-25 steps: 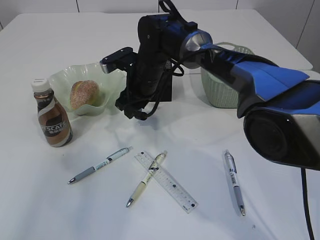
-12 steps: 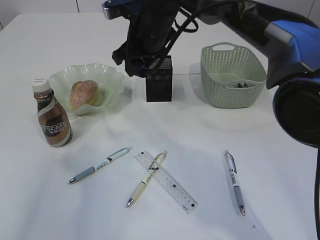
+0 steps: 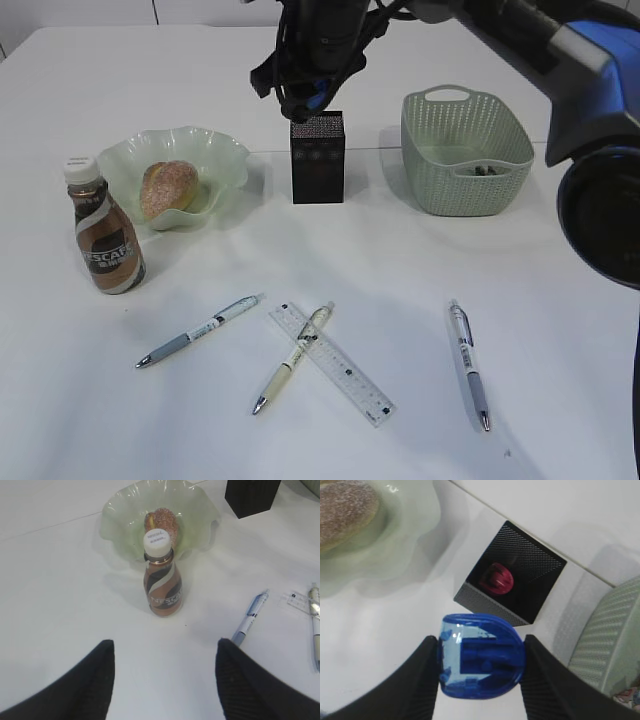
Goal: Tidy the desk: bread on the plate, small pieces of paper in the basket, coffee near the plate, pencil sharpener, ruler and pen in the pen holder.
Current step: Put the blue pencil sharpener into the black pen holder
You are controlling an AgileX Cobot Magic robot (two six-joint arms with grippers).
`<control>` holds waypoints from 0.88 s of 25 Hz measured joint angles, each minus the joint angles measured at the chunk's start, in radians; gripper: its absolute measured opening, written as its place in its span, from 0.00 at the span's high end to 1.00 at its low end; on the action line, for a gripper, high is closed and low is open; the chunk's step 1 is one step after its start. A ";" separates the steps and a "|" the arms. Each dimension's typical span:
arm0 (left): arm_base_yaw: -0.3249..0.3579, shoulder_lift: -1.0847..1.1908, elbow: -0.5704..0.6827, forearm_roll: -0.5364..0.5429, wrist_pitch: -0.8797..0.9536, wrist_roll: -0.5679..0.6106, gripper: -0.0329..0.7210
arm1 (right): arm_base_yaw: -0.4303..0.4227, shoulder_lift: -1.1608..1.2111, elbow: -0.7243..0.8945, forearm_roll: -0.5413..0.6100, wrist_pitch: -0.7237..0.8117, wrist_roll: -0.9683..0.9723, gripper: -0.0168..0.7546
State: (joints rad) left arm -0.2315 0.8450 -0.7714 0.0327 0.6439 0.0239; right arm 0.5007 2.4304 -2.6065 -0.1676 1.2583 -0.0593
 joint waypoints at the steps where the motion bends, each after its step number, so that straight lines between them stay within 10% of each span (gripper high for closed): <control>1: 0.000 0.000 0.000 -0.004 0.000 0.000 0.36 | 0.000 0.000 0.000 -0.018 0.000 0.005 0.49; 22: 0.000 0.000 0.000 -0.038 0.019 0.000 0.36 | -0.041 0.000 0.000 -0.119 -0.132 0.172 0.50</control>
State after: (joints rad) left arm -0.2315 0.8450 -0.7714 -0.0054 0.6627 0.0239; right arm 0.4602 2.4304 -2.6065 -0.2861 1.1264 0.1129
